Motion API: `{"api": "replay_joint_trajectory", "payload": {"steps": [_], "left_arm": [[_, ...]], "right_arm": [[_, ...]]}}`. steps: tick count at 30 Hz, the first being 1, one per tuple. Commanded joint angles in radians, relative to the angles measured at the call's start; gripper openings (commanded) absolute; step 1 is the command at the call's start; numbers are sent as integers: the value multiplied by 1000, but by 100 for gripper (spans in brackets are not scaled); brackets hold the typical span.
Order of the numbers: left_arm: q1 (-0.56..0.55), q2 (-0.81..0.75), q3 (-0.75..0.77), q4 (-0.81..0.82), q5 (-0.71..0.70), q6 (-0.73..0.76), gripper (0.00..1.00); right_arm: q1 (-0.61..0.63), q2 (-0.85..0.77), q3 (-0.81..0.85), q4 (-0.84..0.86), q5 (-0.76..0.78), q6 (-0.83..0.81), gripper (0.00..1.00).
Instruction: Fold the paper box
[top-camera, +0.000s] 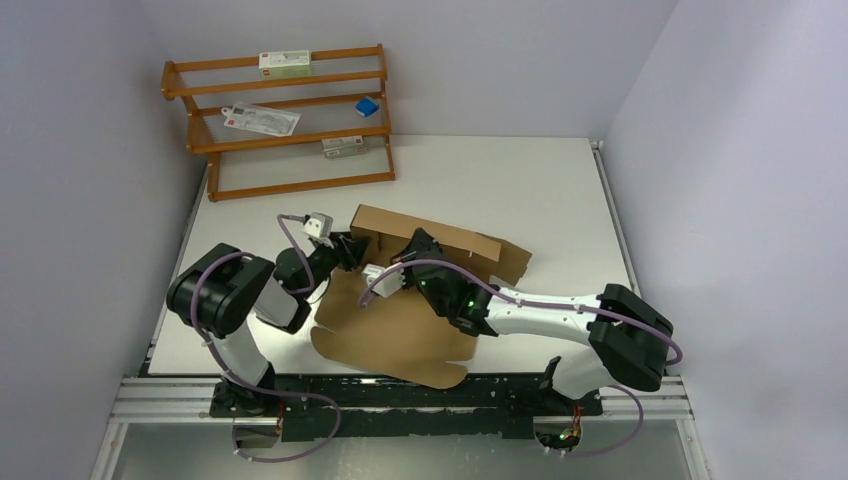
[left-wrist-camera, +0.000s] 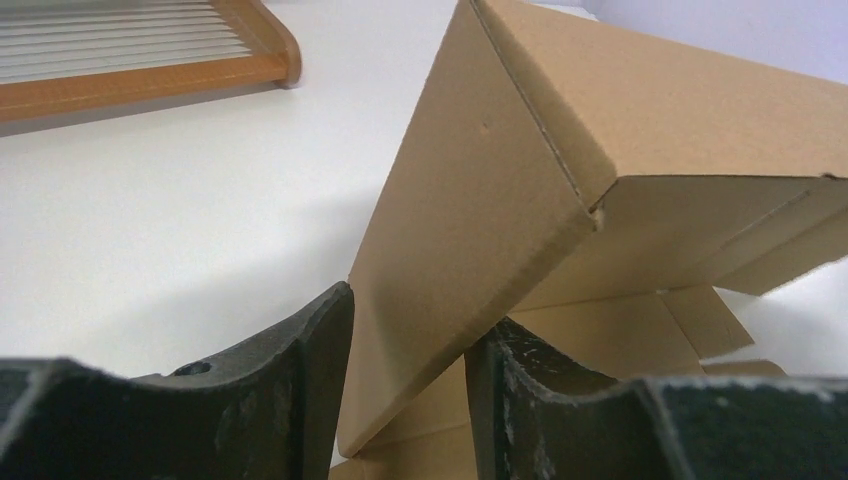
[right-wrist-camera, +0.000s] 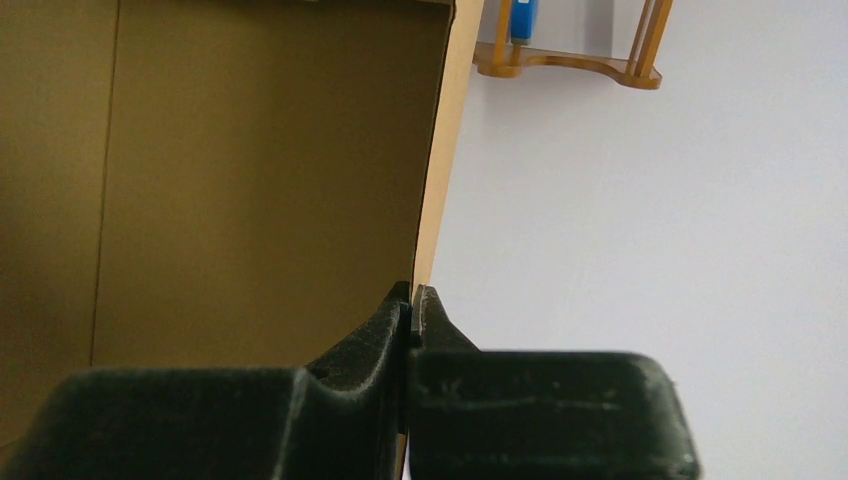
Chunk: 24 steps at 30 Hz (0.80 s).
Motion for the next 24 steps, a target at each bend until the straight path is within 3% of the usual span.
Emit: {"api": "replay_joint_trajectory", "payload": {"steps": [1,16,24], "left_arm": [[-26,0,6,115,-209,6,48],[-135,82,-3,222,-557,-1,44],[-232,95,5,250,-814,63,46]], "right_arm": [[9,24,4,-139,-69,44,0],[11,6,53,-263,-76,99,0],[15,15,81,-321,-92,128,0]]}}
